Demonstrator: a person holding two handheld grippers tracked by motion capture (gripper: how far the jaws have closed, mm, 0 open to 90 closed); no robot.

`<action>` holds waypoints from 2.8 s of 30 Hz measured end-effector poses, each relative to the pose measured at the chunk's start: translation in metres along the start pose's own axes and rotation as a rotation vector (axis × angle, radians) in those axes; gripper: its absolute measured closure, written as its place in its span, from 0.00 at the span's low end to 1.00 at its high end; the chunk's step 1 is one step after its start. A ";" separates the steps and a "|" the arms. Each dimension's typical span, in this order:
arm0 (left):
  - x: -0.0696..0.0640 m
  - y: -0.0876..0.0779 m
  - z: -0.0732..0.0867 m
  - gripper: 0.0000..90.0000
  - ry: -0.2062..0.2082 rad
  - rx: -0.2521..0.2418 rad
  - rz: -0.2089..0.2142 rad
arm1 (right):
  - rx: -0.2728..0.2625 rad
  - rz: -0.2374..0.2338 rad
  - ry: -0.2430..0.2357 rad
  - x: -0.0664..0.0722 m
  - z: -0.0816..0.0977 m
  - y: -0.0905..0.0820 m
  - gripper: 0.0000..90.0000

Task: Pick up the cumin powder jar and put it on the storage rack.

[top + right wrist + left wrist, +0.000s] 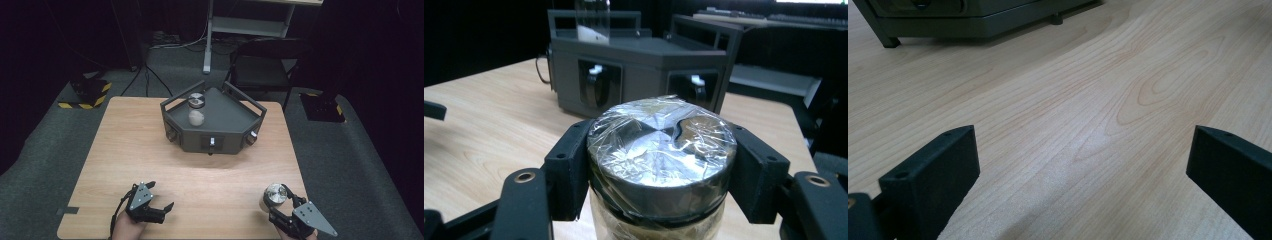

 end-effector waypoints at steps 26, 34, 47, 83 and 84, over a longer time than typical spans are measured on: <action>0.006 -0.001 0.000 0.01 -0.013 -0.003 0.031 | -0.023 -0.074 0.012 0.028 -0.068 0.055 0.39; 0.006 -0.002 0.001 0.01 -0.015 -0.006 0.037 | -0.027 -0.088 -0.006 0.034 -0.081 0.072 0.39; 0.006 -0.001 0.001 0.01 -0.012 -0.003 0.036 | -0.017 -0.088 -0.004 0.033 -0.092 0.100 0.39; 0.008 -0.002 0.001 0.01 -0.010 -0.003 0.049 | 0.023 -0.040 0.010 0.028 -0.130 0.195 0.39; 0.008 -0.002 0.001 0.01 -0.010 -0.003 0.049 | 0.023 -0.040 0.010 0.028 -0.130 0.195 0.39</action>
Point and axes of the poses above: each handheld gripper's, and its own axes: y roughly forward along the jaws, z roughly out of its underside, x roughly to its left, the point moved 2 cm from there along y, roughly forward along the jaws, and after that the axes turned 11 degrees about z, right-handed, at the moved point
